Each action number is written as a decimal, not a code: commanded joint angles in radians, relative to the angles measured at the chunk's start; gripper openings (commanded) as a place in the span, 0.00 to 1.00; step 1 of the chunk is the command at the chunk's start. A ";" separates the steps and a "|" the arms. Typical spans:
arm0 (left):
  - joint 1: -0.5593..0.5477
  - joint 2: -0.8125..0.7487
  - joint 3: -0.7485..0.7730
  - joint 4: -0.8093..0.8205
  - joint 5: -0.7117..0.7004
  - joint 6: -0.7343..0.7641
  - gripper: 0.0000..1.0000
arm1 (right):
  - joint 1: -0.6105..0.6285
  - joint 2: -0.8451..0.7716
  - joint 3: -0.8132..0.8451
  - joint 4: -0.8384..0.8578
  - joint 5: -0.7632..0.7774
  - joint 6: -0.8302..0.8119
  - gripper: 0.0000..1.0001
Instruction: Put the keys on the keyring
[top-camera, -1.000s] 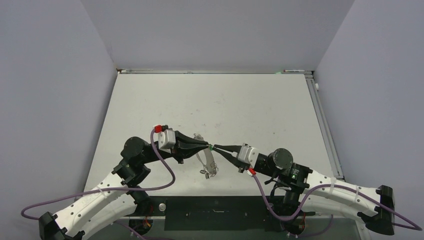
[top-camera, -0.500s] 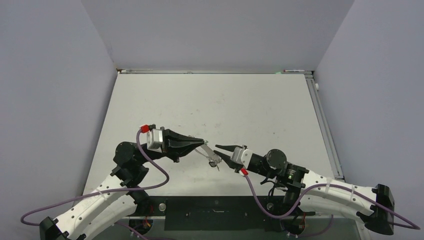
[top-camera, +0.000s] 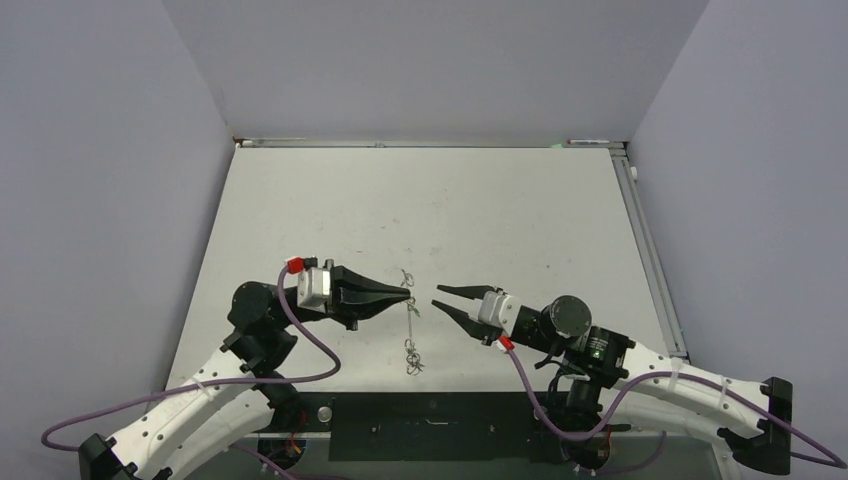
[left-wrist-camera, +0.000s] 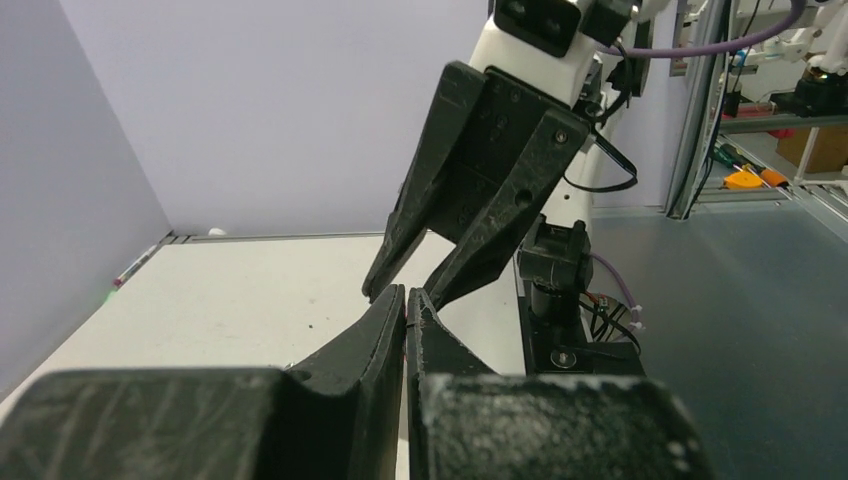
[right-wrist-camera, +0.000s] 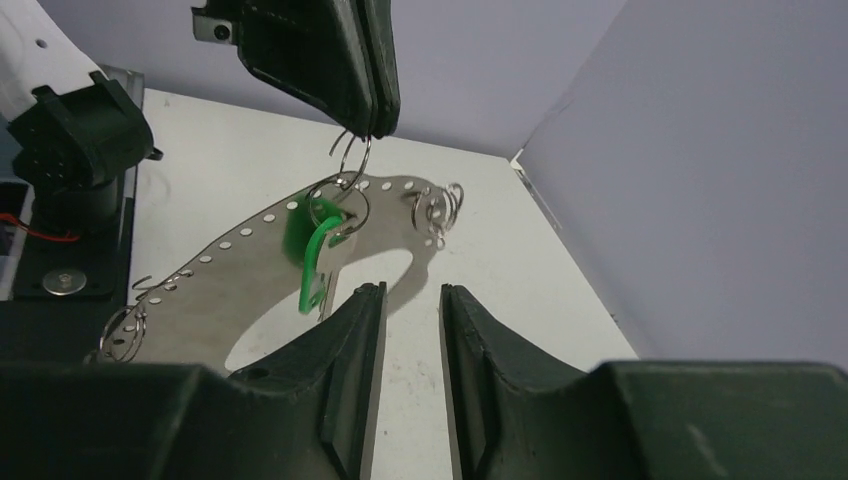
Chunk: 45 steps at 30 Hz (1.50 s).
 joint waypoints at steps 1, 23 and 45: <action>0.006 0.000 0.057 0.032 0.067 0.023 0.00 | -0.006 -0.018 0.064 -0.054 -0.088 0.039 0.29; 0.007 0.041 0.110 -0.256 -0.298 0.139 0.03 | -0.006 0.161 0.042 -0.127 0.312 0.495 0.44; 0.015 0.076 0.166 -0.458 -0.766 0.217 0.53 | -0.006 0.711 0.188 -0.326 0.302 0.787 0.36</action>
